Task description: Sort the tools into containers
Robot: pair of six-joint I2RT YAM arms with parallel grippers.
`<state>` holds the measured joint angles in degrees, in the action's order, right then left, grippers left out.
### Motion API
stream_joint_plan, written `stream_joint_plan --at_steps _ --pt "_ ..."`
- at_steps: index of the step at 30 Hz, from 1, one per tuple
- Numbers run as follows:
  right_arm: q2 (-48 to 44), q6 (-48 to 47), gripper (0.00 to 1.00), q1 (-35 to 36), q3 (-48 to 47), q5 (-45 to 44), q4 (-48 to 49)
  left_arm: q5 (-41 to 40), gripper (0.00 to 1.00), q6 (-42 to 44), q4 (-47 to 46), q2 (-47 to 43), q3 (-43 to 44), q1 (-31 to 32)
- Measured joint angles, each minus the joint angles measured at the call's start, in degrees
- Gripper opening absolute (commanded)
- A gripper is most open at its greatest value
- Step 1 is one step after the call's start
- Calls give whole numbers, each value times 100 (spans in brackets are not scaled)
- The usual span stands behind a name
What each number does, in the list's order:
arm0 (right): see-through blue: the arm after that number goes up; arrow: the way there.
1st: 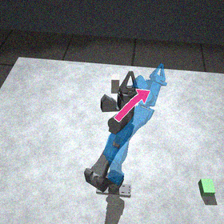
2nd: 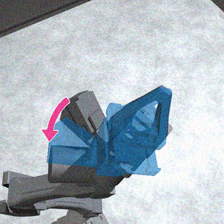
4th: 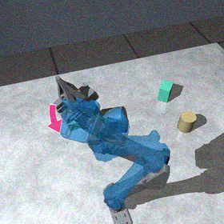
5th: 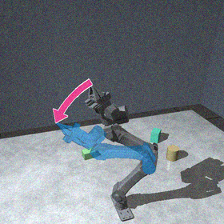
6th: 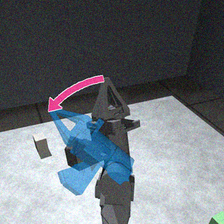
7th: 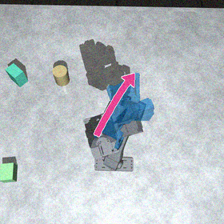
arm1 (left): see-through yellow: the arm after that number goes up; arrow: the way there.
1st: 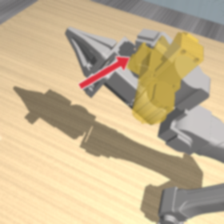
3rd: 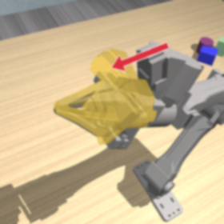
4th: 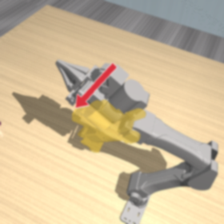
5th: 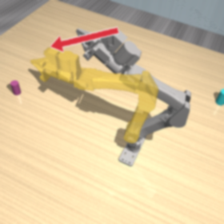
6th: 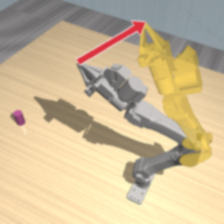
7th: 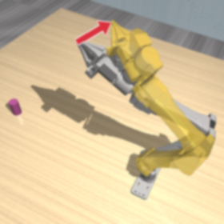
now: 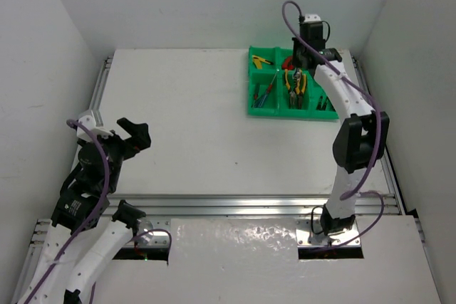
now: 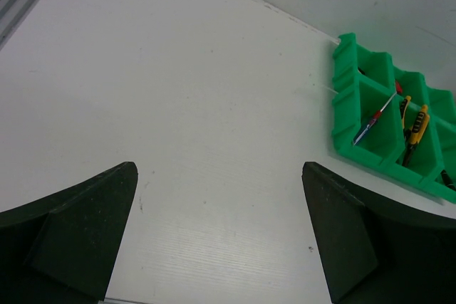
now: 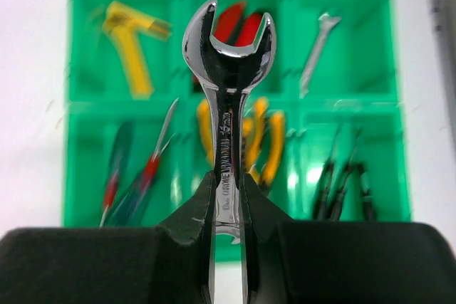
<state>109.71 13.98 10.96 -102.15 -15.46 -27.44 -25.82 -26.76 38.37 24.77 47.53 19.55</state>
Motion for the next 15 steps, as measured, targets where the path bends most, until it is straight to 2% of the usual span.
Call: stream_joint_plan --at_steps 8,15 --pt "1615 68 0 -542 -1790 -404 726 20 98 2 -2 31 -2 42" --pt "2264 -142 0 -732 -2041 -839 1510 44 99 17 -11 90 -26 42"
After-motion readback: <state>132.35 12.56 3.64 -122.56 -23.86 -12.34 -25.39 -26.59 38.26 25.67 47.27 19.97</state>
